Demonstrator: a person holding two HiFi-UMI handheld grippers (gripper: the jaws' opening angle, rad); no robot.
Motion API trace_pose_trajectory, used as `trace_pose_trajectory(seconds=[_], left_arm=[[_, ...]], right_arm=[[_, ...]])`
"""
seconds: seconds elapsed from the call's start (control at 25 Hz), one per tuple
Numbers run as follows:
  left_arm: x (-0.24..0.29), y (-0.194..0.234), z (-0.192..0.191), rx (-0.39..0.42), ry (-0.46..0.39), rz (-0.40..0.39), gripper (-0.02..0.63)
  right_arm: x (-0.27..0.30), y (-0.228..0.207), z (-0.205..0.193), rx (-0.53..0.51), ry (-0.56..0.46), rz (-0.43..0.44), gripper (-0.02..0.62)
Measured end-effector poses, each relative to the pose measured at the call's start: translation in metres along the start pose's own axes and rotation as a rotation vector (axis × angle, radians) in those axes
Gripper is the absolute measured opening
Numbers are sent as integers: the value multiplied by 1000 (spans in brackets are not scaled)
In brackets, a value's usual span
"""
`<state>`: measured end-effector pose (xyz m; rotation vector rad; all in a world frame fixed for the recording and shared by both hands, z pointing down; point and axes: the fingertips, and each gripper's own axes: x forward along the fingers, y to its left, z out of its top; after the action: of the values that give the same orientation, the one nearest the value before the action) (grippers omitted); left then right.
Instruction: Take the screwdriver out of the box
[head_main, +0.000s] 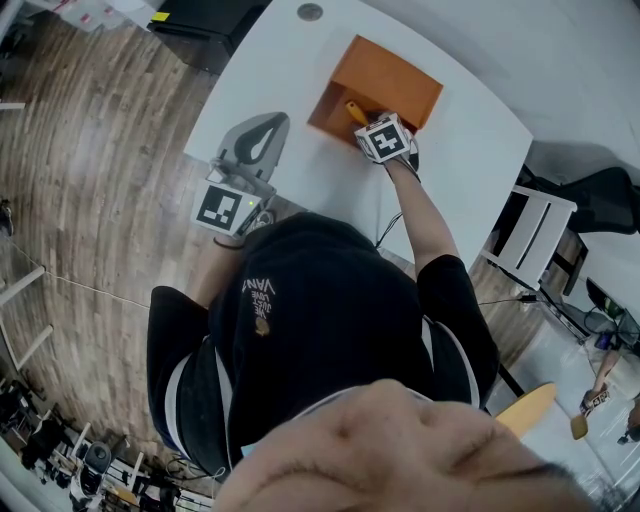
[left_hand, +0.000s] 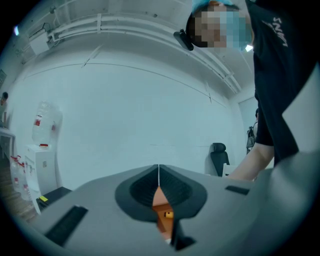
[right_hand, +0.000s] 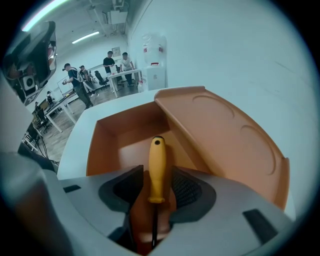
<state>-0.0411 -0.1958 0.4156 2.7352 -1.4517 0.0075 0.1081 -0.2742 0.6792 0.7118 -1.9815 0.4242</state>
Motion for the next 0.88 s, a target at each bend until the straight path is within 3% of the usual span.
trace_pose_trajectory(seconds=[0.32,0.44,0.88], left_arm=[[-4,0,-2,-10,17,11,15],[-4,0,-2,-8,17,12,15],[-6,-1,-1,-3,20,11,15]], right_arm=[[-1,2,-3,-30,33,-21,161],[-2,1,-3,-30,34,-29,109],[-1,2,3,-77,3,-40,104]])
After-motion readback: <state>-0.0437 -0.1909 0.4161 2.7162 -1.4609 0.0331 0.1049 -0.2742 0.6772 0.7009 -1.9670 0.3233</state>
